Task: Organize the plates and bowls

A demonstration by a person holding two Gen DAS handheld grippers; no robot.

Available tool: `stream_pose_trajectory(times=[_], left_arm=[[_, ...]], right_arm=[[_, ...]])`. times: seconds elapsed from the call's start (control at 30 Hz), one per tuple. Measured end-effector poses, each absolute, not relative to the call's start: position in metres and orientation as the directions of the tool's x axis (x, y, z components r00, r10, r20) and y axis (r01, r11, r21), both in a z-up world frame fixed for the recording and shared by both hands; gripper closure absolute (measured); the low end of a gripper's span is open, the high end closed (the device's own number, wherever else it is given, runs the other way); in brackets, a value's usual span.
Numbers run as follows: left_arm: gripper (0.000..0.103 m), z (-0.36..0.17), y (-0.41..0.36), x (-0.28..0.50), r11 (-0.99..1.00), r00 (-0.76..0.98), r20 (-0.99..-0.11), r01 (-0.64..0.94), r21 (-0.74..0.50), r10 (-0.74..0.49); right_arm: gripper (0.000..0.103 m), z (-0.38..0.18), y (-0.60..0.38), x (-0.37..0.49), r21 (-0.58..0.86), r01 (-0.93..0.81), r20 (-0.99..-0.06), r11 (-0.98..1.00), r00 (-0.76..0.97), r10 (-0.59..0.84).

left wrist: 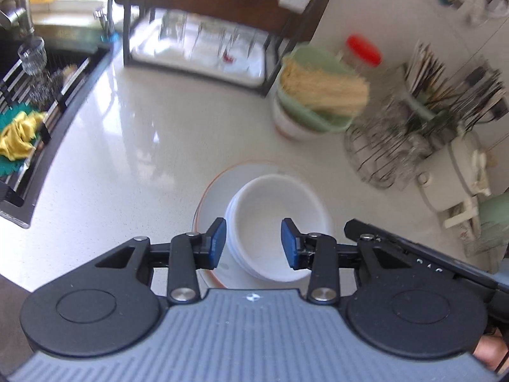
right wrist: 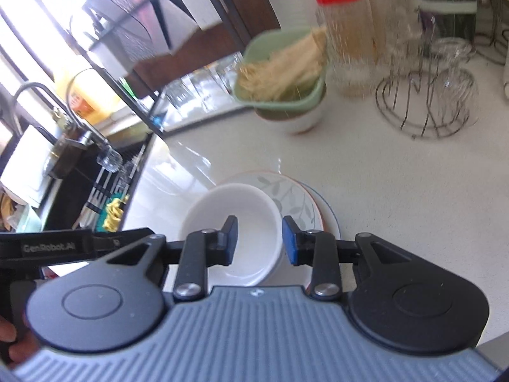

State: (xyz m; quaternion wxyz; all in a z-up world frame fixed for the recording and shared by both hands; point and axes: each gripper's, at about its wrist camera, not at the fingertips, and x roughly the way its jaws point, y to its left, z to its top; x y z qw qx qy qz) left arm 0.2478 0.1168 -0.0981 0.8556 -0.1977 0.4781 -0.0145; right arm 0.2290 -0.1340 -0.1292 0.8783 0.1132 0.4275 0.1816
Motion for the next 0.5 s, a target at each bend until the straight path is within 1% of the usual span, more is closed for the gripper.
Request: stream_pose_trajectory(times=[0.17,0.4,0.5], left_arm=[[0.06,-0.057,0.109,0.214,0.939,0.606,-0.775,-0.131,-0.317,-0.177],[0.06,-0.016,0.1,0.157,0.95,0.681,-0.718,-0.106,-0.293,-0.146],[0.06,0.0,0.089,0.128,0.965,0.724,-0.678,-0.067,-0.255,-0.129]], right_arm=[[0.069,-0.099,-0.139,0.201,0.368,-0.254,-0.648,0.895,0.62,0.442],[0.069,-0.064,-0.146,0.15,0.324,-0.308,-0.564,0.895,0.696,0.444],[0.069,-0.052,-0.151,0.13,0.311,-0.317,-0.535,0.896,0.721,0.44]])
